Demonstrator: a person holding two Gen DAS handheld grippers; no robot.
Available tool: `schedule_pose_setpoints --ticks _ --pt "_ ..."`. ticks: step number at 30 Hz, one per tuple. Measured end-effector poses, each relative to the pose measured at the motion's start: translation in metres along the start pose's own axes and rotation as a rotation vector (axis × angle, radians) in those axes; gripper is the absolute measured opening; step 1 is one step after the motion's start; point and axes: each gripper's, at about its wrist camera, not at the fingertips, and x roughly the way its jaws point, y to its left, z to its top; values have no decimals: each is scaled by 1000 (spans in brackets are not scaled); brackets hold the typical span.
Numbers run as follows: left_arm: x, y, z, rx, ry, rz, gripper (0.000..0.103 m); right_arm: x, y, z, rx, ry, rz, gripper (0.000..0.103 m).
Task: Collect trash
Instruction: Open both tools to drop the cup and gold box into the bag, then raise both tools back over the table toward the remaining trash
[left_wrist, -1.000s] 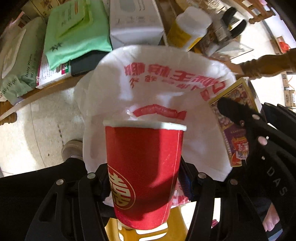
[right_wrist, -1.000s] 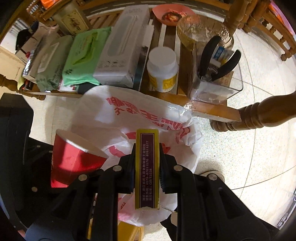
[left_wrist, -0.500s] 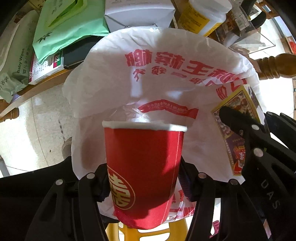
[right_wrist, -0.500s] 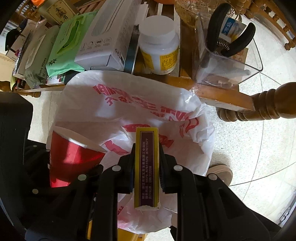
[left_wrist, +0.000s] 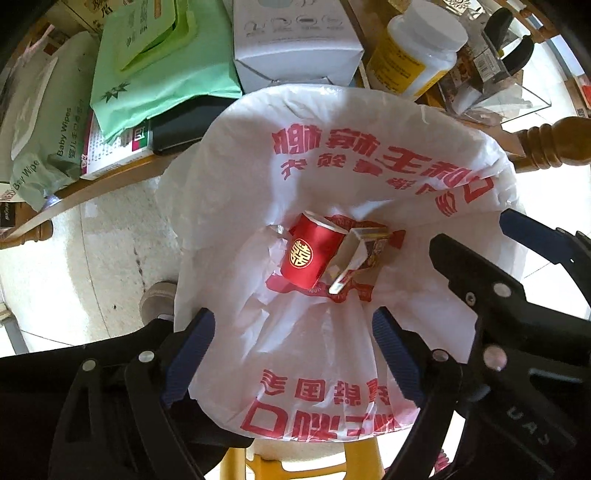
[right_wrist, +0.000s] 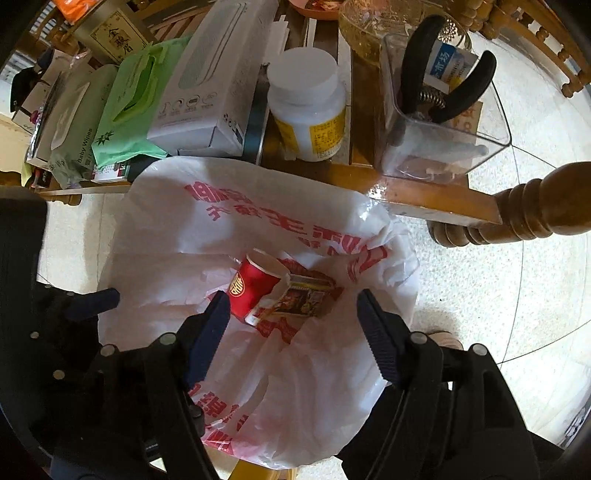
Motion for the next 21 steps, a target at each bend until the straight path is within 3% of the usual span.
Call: schedule_pose_setpoints --ticks 11,14,17,21 --pt "-21 -5 -6 -6 -57 15 85 -27 -13 -4 30 -51 -20 69" --pt "-31 -6 -12 6 -86 37 85 -38 -12 -10 18 -69 -16 79" --pt "-47 -6 -28 26 -119 58 87 -63 -7 -25 -5 -98 -24 82" --pt "-70 -9 -54 76 -162 84 87 -86 0 -45 -22 -109 27 82"
